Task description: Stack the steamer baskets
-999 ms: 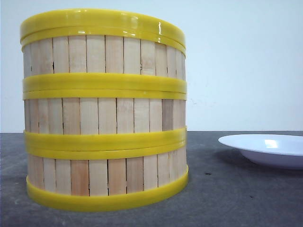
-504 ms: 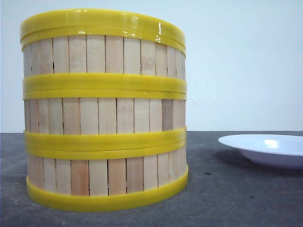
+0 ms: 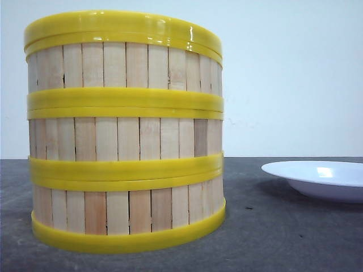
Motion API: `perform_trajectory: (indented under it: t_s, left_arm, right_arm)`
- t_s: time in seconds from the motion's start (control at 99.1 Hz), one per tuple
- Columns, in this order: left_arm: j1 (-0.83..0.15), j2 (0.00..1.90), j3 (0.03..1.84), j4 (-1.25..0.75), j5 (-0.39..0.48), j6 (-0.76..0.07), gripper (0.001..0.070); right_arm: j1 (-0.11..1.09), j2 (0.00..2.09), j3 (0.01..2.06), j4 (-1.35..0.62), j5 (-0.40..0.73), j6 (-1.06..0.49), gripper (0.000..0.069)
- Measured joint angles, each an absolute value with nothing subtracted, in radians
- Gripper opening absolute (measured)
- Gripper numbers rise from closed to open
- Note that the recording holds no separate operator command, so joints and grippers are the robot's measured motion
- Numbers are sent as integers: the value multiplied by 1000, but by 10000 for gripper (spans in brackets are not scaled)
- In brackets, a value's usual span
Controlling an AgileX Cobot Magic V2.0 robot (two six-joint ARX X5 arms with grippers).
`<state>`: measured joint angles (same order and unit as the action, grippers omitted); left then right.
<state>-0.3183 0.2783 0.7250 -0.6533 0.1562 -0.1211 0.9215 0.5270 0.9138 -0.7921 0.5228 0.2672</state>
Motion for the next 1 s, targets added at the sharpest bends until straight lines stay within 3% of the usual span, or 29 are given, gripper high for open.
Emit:
perform_trajectory:
  t_s: [0.202, 0.383, 0.575, 0.999]
  left_arm:
    - [-318, 278, 725, -653, 150, -119, 26]
    - [-315, 278, 725, -648, 39, -73, 26]
    - [-228, 278, 712, -636, 21, -43, 26]
    - [-51, 201, 349, -322, -30, -36, 26]
  right_arm:
    - [921, 527, 914, -792, 523, 267, 6]
    - [921, 527, 914, -792, 523, 267, 6]
    - [921, 527, 914, -792, 523, 267, 6]
    - [921, 527, 914, -793, 523, 267, 6]
